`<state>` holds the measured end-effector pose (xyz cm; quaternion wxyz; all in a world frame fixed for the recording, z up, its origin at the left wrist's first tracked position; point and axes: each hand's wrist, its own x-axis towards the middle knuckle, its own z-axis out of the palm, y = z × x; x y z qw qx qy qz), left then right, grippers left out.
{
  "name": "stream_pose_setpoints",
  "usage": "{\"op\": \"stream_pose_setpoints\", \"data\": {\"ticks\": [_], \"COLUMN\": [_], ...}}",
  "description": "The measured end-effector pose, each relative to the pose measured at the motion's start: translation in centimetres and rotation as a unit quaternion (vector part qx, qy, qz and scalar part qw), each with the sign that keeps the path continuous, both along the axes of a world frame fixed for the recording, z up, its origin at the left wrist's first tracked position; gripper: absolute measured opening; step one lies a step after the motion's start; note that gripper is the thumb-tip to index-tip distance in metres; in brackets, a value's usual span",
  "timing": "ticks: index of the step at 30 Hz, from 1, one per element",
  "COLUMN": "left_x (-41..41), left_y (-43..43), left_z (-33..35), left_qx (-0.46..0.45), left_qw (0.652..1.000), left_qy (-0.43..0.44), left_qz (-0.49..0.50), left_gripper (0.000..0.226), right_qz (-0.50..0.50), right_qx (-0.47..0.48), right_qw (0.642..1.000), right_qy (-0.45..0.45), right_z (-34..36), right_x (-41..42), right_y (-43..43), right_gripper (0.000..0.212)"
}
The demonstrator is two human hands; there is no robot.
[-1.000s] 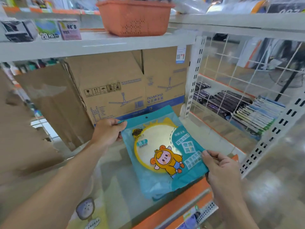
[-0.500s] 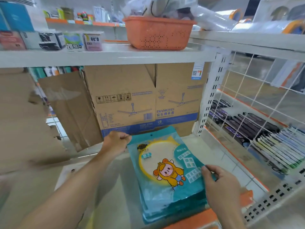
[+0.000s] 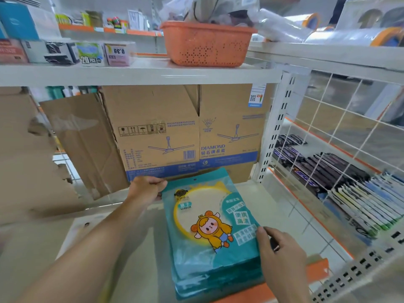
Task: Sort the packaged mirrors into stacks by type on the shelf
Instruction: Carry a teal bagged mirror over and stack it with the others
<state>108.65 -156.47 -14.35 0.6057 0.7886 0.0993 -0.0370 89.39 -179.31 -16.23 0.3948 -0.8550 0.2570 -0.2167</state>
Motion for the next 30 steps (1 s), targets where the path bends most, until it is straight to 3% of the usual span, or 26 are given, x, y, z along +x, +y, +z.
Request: {"op": "stream_pose_setpoints", "data": {"ticks": [10, 16, 22, 24, 26, 30], "left_x": [-0.1, -3.0, -6.0, -7.3, -8.7, -11.0], "left_y": [0.2, 1.2, 3.8, 4.8, 6.0, 8.4], "left_z": [-1.2, -0.3, 0.5, 0.7, 0.8, 0.9], "left_qx": [0.006, 0.084, 0.213, 0.253, 0.269, 0.315], "left_qw": [0.999, 0.993, 0.972, 0.961, 0.957, 0.943], "left_qy": [-0.025, -0.089, -0.101, -0.110, -0.111, -0.107], "left_qz": [0.021, -0.001, -0.013, -0.006, 0.004, 0.024], "left_gripper": [0.013, 0.018, 0.020, 0.025, 0.026, 0.029], "right_qz": [0.048, 0.050, 0.079, 0.110, 0.134, 0.157], "right_qx": [0.014, 0.004, -0.085, -0.107, -0.138, -0.177], "right_qw": [0.999, 0.998, 0.993, 0.988, 0.981, 0.972], "right_qy": [-0.019, -0.028, -0.008, -0.004, -0.003, 0.008], "right_z": [0.4, 1.5, 2.6, 3.3, 4.0, 5.3], "right_x": [-0.2, 0.7, 2.2, 2.7, 3.4, 4.7], "right_y": [-0.8, -1.1, 0.0, 0.5, 1.2, 3.7], "right_gripper": [0.009, 0.014, 0.032, 0.029, 0.024, 0.036]}}
